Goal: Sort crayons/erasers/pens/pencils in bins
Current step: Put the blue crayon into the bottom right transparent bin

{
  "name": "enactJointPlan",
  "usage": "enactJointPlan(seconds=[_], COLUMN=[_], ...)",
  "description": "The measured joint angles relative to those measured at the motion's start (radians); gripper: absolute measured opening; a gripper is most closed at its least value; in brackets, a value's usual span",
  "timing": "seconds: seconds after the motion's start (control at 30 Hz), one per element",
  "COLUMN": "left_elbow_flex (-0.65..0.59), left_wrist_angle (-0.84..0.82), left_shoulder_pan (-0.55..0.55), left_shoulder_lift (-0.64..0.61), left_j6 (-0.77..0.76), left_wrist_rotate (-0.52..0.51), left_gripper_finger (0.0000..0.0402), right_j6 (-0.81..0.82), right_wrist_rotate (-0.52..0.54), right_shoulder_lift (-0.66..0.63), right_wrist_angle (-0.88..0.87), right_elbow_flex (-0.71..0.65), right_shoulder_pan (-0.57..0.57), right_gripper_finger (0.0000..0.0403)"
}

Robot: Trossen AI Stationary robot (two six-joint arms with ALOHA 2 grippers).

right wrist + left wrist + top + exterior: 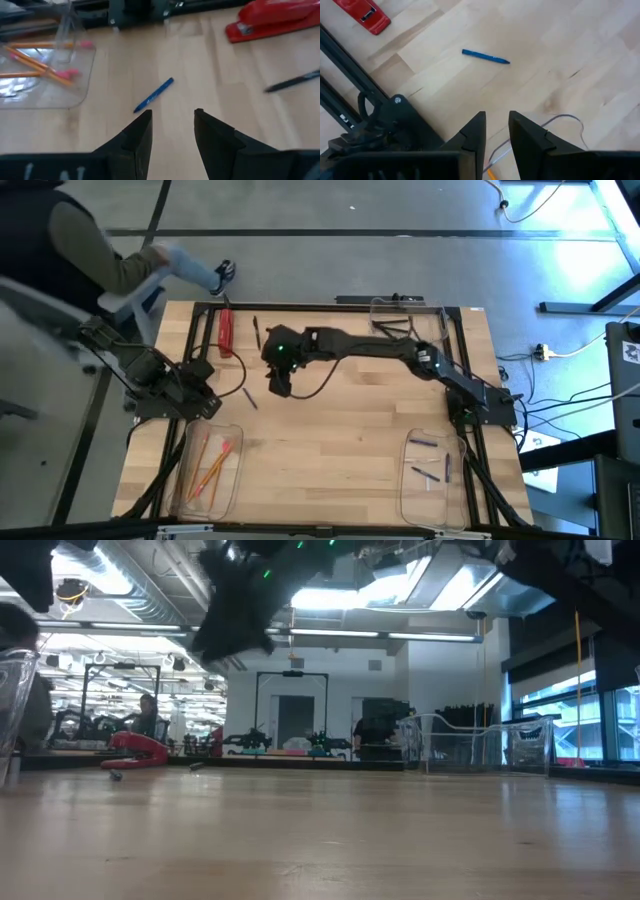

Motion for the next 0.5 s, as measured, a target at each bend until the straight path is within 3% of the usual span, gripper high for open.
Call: enactJointPlan(seconds=[0.23, 0.5], left_elbow_flex=[0.000, 0.000], left_wrist_angle=[0.000, -0.001], left_shoulder_pan=[0.000, 0.000], left_shoulder_lift=[-0.001, 0.000], left_j6=[0.000, 0.000], left_wrist_rotate=[-0.017, -0.018], left_gripper_finger=[0.0077, 0.0077], right_j6=[0.031, -0.029], right_wrist_rotate=[0.009, 0.203], right_shoulder_lift=[0.120, 0.216], right_wrist_angle=[0.196, 0.382], right_elbow_flex=[0.000, 0.000], right_shoulder_pan=[0.023, 0.046], right_gripper_finger=[0.0143, 0.0143])
